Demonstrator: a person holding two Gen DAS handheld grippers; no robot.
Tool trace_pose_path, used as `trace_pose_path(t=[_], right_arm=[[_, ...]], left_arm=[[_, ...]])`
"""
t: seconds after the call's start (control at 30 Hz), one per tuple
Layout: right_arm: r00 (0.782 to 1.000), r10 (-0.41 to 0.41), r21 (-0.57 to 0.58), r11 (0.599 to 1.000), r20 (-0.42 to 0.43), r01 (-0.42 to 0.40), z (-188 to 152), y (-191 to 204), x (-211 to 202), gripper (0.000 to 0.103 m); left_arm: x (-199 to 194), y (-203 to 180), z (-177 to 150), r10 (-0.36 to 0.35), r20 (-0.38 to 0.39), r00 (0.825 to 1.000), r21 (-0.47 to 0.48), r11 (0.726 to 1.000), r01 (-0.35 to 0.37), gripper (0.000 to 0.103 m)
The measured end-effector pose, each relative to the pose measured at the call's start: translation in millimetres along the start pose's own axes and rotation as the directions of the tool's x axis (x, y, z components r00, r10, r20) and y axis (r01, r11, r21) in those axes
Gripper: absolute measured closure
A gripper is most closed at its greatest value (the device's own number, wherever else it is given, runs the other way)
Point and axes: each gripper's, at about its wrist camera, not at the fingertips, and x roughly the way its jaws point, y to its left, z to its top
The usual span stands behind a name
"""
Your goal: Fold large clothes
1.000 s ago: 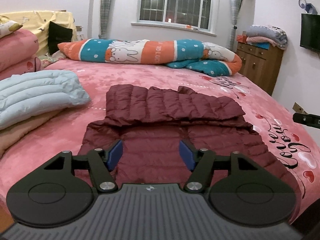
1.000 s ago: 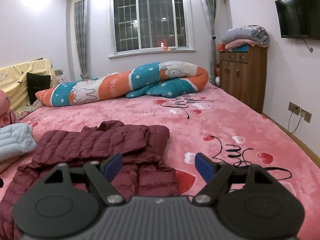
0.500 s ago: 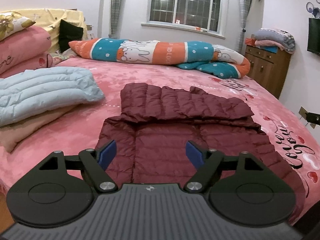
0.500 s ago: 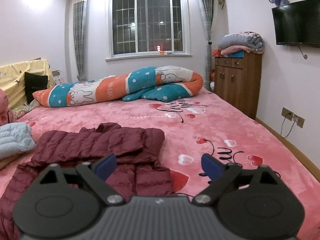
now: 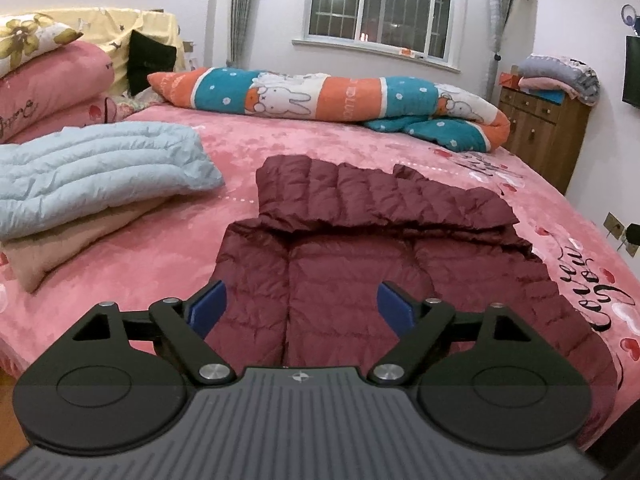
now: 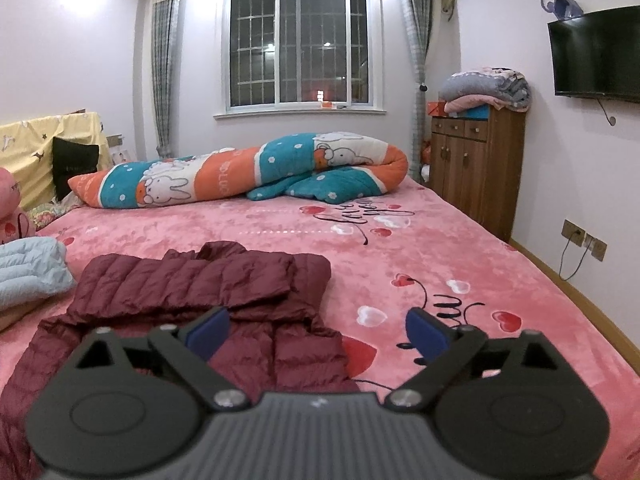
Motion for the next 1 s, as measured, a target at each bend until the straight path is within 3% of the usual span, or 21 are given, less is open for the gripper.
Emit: trace_pose_path(t=[0.3,0.43,0.53,0.77,1.0], right_arm=[[0.998,0.028,0.003,1.000,-0.052,-0.027,-7.2,-4.0,2.1,0.007],[0.990,0.090,-0.016,0.996,-0.104,-0.092,-15.4,-11.5,3.8,0.007],[0.975,0.134,0.002,0.991,-0.178,-0.136,-22.2,-23.3,10.7,0.007],[0.928,0.152,0.061,0.988,-0.341,-0.139,-46.6,-50.2,30.2,0.007],[0.882,0.176,0.136,0.982,-0.436,-0.129,-62.3,-67.1,44.1,0.008]], left_arm=[[4.4,14.8,-6.2,0.012,-0.030,0.999,-0.030,0.999,-0.013,0.001],[7.2,21.1,-8.8,0.012,-0.052,0.999,-0.049,0.999,-0.015,0.001],[11.9,23.0,-11.4,0.003,-0.085,0.996,-0.061,0.998,-0.009,0.001],[25.1,24.3,-18.2,0.008,-0.142,0.990,-0.055,0.998,-0.016,0.001],[36.1,29.5,-23.1,0.027,-0.182,0.983,-0.069,0.997,-0.040,0.001]])
